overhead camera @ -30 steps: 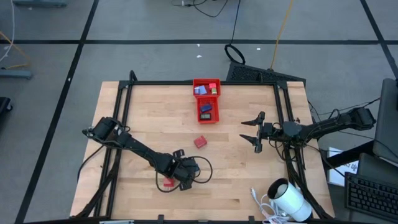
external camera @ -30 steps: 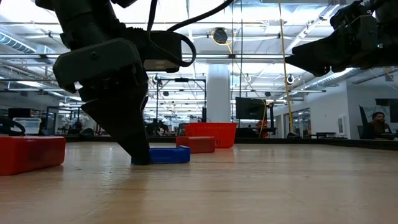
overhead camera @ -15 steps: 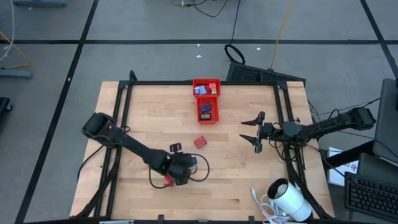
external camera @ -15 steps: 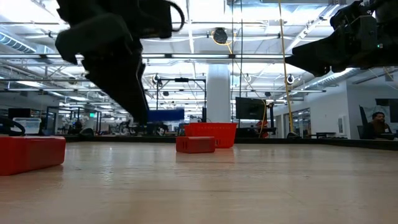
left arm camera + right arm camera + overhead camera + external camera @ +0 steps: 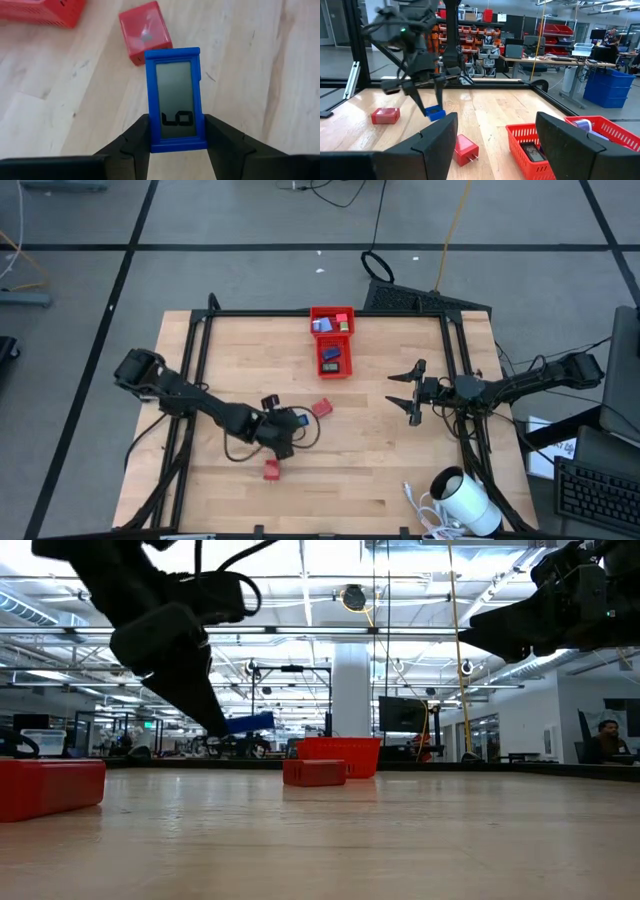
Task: Pick & Place Office items
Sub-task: Put the blue digital timer into the bottom red bin
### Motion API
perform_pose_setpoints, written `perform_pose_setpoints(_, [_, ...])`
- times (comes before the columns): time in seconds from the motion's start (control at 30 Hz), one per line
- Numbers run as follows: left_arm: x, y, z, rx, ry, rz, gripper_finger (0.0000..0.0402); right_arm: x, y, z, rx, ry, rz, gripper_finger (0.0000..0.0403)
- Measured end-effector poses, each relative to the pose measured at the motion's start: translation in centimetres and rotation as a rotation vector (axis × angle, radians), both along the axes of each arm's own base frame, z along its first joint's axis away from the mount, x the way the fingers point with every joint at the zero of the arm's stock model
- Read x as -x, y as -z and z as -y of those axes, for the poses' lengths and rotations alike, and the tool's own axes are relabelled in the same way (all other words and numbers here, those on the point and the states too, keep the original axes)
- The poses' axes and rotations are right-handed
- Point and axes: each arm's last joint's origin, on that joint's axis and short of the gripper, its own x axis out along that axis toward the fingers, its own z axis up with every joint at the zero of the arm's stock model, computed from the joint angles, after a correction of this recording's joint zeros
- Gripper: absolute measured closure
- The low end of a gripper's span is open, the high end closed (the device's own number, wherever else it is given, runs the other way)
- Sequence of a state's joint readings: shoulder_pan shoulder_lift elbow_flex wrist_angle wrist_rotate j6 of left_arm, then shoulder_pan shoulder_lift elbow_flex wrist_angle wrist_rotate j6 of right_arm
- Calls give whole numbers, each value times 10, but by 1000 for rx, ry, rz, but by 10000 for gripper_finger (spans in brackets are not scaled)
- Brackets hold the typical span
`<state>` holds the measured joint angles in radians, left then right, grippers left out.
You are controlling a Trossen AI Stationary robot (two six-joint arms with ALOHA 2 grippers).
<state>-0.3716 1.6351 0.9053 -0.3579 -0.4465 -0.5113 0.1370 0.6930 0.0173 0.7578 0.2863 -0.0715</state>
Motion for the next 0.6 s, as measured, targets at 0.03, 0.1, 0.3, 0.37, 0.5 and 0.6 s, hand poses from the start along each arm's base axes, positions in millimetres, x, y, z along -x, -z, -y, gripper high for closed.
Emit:
perform_pose_setpoints(0.03, [3,1,-4,8,-2,29,246,0,0,0,0,0,0,140])
perform_pose_setpoints(0.1, [10,3,-11,22,2,78,247,0,0,0,0,0,0,140])
perform_pose_setpoints(0.3, [27,5,-31,72,14,229,247,0,0,0,0,0,0,140])
perform_pose_setpoints(0.37, [32,6,-38,74,33,288,247,0,0,0,0,0,0,140])
perform_pose_setpoints(0.5, [35,2,-51,98,73,458,247,0,0,0,1,0,-4,140])
perform_pose_setpoints(0.6, [34,-1,-62,107,100,583,247,0,0,0,1,0,-5,140])
